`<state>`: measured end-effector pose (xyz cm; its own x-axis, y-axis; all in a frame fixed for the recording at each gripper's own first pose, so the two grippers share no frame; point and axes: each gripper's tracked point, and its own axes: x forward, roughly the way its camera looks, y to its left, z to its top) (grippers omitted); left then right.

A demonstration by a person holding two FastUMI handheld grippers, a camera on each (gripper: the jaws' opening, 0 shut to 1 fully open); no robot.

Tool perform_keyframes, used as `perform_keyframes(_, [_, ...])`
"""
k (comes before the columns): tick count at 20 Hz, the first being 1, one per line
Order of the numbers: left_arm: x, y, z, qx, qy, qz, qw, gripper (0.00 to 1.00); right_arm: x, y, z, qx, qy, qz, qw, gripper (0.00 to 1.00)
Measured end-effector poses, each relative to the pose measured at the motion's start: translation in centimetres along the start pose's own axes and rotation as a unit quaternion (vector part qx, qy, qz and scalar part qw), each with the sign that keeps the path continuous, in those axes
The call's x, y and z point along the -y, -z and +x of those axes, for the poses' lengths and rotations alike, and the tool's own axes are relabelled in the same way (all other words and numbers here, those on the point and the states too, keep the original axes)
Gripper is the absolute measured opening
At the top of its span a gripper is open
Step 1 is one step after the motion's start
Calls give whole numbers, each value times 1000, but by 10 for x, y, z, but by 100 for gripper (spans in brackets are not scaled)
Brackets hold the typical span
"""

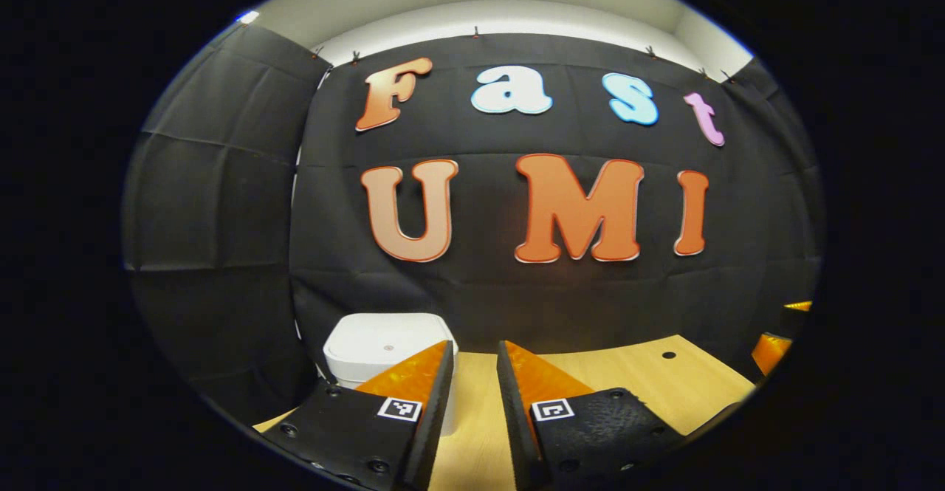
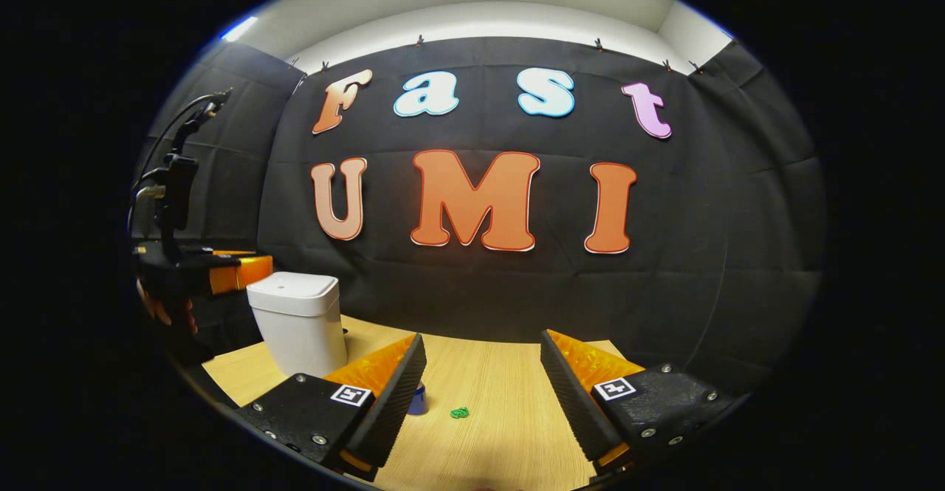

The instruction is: Press the lid of the desktop garbage bin to open it, pick up the crumpled paper on the desktop and throw it into the bin, then pick up the pop can on the desktop and drop it into the bin, and finally close the garbage bin lid.

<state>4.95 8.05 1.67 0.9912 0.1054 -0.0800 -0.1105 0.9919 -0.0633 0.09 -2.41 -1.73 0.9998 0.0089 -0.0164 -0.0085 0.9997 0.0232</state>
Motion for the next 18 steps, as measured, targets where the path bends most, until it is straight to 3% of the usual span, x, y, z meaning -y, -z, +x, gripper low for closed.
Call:
perform_keyframes(3, [-38, -14, 27, -14, -23, -11, 1000, 25, 2, 1, 2, 0, 2, 4, 1000, 93])
perform_keyframes(4, [-48, -17, 36, -20, -27, -12, 999, 14, 3, 3, 3, -1, 3, 5, 1000, 93])
perform_keyframes(6, [-66, -21, 54, -32, -28, -26, 999, 2, 4, 5, 5, -4, 3, 7, 1000, 94])
perform_keyframes(10, [-89, -10, 92, -80, -14, -82, 993, 0, 8, 13, 10, -14, 6, 13, 1000, 94])
perform_keyframes(14, [-107, 20, 145, -185, -3, -110, 977, 0, 13, 18, 16, -20, 8, 13, 1000, 94])
perform_keyframes(18, [-115, 46, 173, -269, 9, -88, 959, 0, 19, 26, 22, -30, 9, 14, 999, 94])
